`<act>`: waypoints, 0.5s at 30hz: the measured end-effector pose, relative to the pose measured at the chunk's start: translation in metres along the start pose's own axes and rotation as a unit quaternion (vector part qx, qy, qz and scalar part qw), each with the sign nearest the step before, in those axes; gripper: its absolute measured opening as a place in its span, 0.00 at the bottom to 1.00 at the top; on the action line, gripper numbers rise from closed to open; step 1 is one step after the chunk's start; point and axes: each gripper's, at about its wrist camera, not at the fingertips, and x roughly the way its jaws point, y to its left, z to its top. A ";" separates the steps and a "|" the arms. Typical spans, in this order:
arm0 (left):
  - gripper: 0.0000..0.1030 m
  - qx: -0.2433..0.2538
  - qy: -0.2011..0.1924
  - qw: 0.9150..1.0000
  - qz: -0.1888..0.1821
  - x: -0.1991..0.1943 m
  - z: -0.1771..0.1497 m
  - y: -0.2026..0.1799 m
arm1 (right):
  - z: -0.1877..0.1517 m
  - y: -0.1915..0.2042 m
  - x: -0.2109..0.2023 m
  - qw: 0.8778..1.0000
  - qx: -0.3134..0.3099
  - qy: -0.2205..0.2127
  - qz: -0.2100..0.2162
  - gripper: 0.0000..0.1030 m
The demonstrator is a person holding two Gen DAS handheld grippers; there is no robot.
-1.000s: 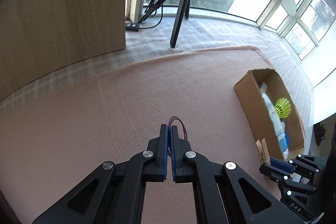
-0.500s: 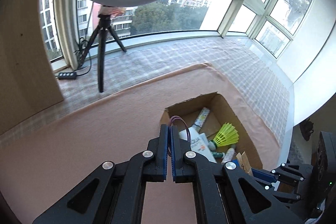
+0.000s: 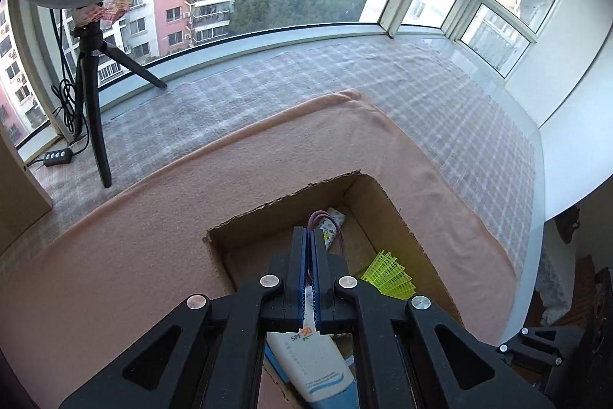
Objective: Organize objects
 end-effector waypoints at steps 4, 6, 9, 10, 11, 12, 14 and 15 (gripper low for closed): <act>0.09 0.010 0.006 1.000 0.005 0.007 0.000 -0.004 | -0.001 -0.005 0.003 1.000 0.006 0.003 -0.002 0.11; 0.37 0.010 0.008 1.000 0.014 0.005 -0.003 -0.003 | 0.000 -0.003 0.003 1.000 0.000 0.002 -0.003 0.23; 0.52 0.006 0.001 1.000 0.024 -0.005 -0.007 0.003 | 0.000 0.001 -0.002 1.000 -0.004 -0.011 -0.002 0.42; 0.52 0.003 0.001 1.000 0.027 -0.009 -0.010 0.006 | 0.001 0.003 -0.004 1.000 -0.006 -0.013 -0.003 0.42; 0.52 -0.001 0.000 1.000 0.031 -0.014 -0.013 0.010 | 0.002 0.006 -0.005 1.000 -0.008 -0.015 -0.004 0.42; 0.52 -0.005 0.000 0.999 0.039 -0.020 -0.017 0.014 | 0.003 0.008 -0.005 1.000 -0.009 -0.015 -0.003 0.42; 0.52 -0.011 -0.004 0.998 0.056 -0.034 -0.028 0.023 | 0.004 0.012 -0.007 1.000 -0.014 -0.017 0.002 0.43; 0.52 -0.017 -0.007 0.998 0.064 -0.042 -0.034 0.028 | 0.003 0.016 -0.008 1.000 -0.019 -0.019 0.001 0.43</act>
